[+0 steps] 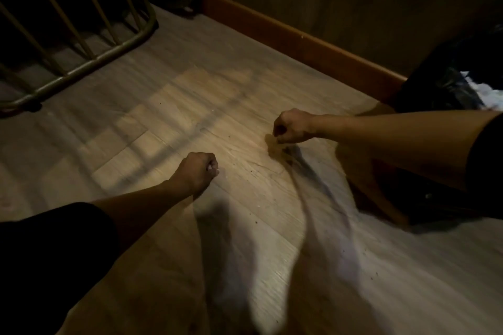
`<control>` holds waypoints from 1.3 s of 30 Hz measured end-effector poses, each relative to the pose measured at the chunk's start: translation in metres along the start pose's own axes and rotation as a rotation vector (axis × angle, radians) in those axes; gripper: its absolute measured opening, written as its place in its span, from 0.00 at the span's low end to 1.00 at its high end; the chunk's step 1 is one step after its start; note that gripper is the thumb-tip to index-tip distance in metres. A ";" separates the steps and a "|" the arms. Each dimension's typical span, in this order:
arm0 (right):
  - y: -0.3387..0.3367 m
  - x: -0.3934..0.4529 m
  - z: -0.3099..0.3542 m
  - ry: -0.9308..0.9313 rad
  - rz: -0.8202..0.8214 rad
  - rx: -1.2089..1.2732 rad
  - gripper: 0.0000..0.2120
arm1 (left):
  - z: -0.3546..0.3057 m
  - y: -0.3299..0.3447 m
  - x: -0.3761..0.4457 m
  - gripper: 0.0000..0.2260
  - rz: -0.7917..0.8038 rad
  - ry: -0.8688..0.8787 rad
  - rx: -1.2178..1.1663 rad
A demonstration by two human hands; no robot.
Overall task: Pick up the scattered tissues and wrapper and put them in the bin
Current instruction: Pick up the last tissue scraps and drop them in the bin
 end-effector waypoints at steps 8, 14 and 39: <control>-0.010 -0.017 0.012 0.142 0.013 0.671 0.12 | -0.041 -0.008 0.002 0.05 0.041 -0.005 -0.301; -0.015 -0.038 0.018 0.248 0.118 1.057 0.17 | -0.104 -0.026 -0.001 0.07 0.000 0.059 -0.561; -0.085 -0.139 0.020 0.332 -0.086 1.342 0.12 | -0.180 -0.091 -0.047 0.09 -0.090 0.149 -0.688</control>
Point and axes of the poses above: each hand's wrist, its own x-axis towards the middle knuckle, its own y-axis out of the palm, z = x × y, the point moved 1 cm from there along x, towards the middle knuckle, and after that the axes turned 8 degrees about -y, right-handed, at the moved point
